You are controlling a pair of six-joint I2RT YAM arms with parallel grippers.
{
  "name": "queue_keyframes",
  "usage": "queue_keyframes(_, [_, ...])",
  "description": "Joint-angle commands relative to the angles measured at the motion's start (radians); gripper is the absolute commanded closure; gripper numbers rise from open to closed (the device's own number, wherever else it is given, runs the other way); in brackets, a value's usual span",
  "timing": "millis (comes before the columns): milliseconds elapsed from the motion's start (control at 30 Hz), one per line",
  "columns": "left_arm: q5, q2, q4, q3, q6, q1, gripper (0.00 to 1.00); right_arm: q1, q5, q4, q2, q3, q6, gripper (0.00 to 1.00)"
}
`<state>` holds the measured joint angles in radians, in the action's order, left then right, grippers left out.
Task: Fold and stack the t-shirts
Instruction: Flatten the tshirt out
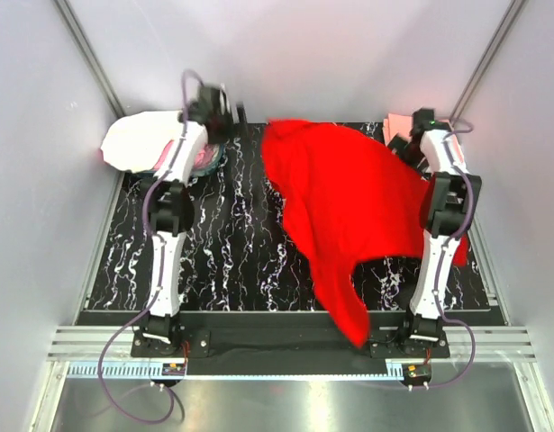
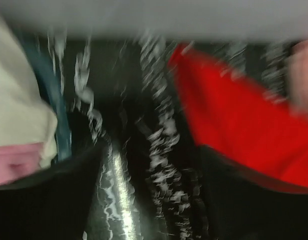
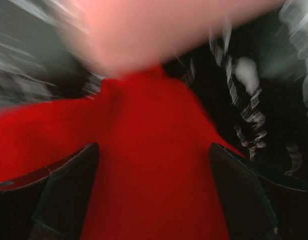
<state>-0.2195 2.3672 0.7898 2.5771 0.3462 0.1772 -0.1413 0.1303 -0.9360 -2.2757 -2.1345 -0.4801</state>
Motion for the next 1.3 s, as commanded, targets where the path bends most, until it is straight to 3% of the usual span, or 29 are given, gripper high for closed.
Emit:
queue_keyframes(0, [0.034,-0.215,0.091,-0.108,0.014,0.013,0.01,0.043,-0.004,-0.138,0.227,-0.027,0.019,0.0])
queue_keyframes(33, [0.028,-0.293,0.004,-0.355,0.016,0.013,0.01,0.043,0.005,-0.06,0.266,0.058,0.006,0.0])
queue_keyframes(67, [0.034,-0.357,-0.115,-0.458,0.019,0.011,0.01,0.043,0.011,-0.046,0.316,0.08,0.005,0.0])
queue_keyframes(133, [0.06,-0.457,-0.13,-0.558,0.014,0.011,0.01,0.045,0.032,-0.049,0.346,0.12,0.008,0.0])
queue_keyframes(233, [0.057,-0.516,-0.092,-0.603,0.002,0.021,0.01,0.057,0.045,-0.023,0.416,0.227,0.006,0.0])
queue_keyframes(400, [0.062,-0.626,-0.159,-0.782,0.01,0.05,0.01,0.074,0.046,0.034,0.525,0.422,-0.009,0.0])
queue_keyframes(567, [0.011,-0.658,-0.208,-0.891,0.016,0.105,0.01,0.072,-0.032,0.022,0.558,0.507,0.006,0.0])
queue_keyframes(700, [-0.038,-0.658,-0.309,-1.07,0.049,0.175,0.01,0.072,-0.038,0.023,0.564,0.562,0.017,0.01])
queue_keyframes(933, [-0.089,-0.588,-0.484,-1.183,0.108,0.344,0.01,0.071,-0.073,0.017,0.565,0.613,0.052,0.0])
queue_keyframes(1067, [-0.029,-0.488,-0.433,-1.131,0.129,0.496,0.01,0.072,-0.074,0.026,0.564,0.64,0.061,0.0])
queue_keyframes(1267, [-0.003,-0.393,-0.44,-1.183,0.246,0.556,0.05,0.071,-0.078,0.032,0.571,0.662,0.074,0.0])
